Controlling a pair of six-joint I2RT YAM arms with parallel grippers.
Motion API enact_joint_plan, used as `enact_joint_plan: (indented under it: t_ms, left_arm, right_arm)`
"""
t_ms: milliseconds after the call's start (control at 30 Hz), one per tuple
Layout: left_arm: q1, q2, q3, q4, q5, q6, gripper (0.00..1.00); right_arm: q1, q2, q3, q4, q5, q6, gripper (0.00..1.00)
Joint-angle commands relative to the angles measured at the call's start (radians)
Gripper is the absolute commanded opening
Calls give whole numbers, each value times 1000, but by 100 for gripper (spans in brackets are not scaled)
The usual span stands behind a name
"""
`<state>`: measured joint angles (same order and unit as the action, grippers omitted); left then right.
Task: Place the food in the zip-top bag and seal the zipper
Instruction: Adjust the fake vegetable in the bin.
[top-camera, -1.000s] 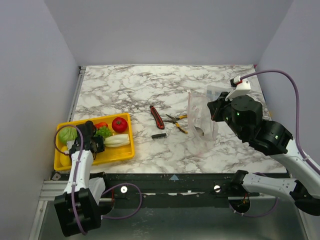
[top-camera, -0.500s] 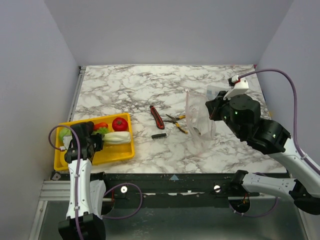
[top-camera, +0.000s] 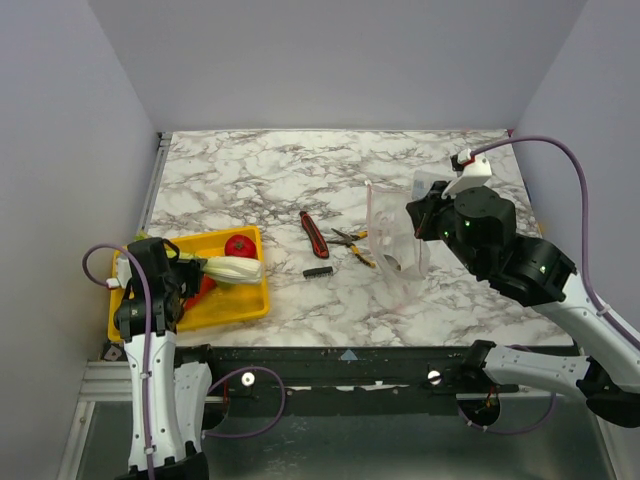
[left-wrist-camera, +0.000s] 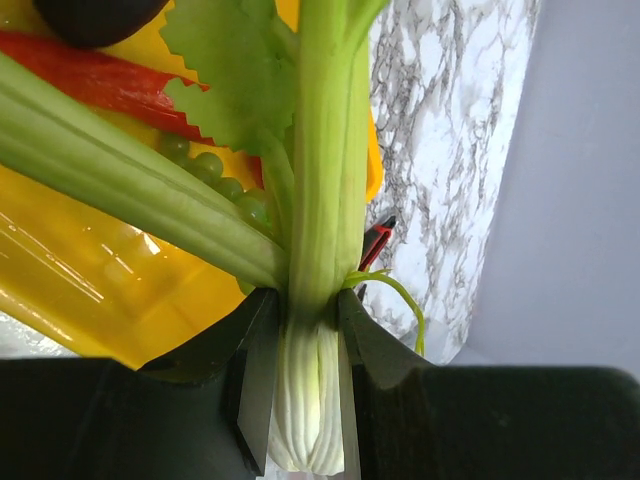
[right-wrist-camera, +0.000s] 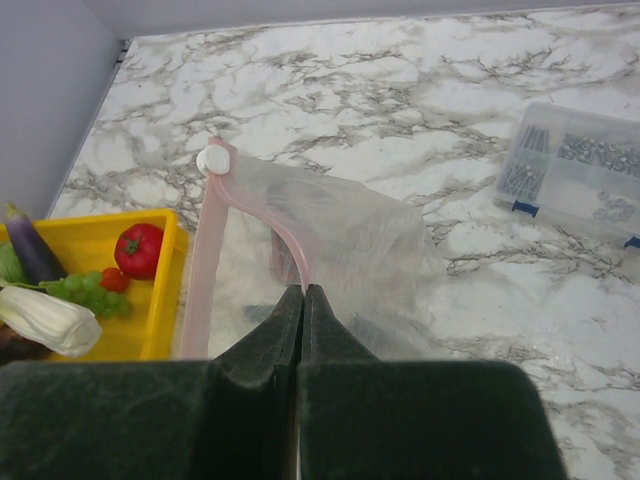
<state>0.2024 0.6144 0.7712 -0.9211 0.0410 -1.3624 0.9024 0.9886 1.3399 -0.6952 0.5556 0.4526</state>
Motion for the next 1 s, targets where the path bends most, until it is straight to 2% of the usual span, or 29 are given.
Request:
enact_joint_plan:
  t_ms: [0, 167, 267, 400, 533, 633, 767, 967]
  left_arm:
    - [-2, -3, 27, -76, -26, -13, 0]
    - [2, 10, -49, -5, -74, -19, 4]
    - [6, 20, -111, 68, -70, -21, 10]
    - [5, 38, -188, 126, -119, -14, 31]
    - [7, 41, -233, 174, -171, 8, 59]
    - [8, 54, -258, 209, -198, 26, 72]
    - [11, 71, -274, 247, -203, 42, 78]
    - [28, 71, -253, 219, -261, 47, 78]
  right_arm:
    - [4, 1, 32, 28, -14, 1, 0]
    - [4, -6, 27, 37, -16, -1, 1]
    - [4, -6, 25, 35, -18, -4, 0]
    - [5, -12, 18, 39, -11, -10, 0]
    - [4, -14, 21, 36, -11, -15, 1]
    - [5, -15, 20, 35, -7, -16, 1]
    - [4, -12, 19, 36, -10, -17, 1]
    - [5, -14, 20, 34, -15, -13, 0]
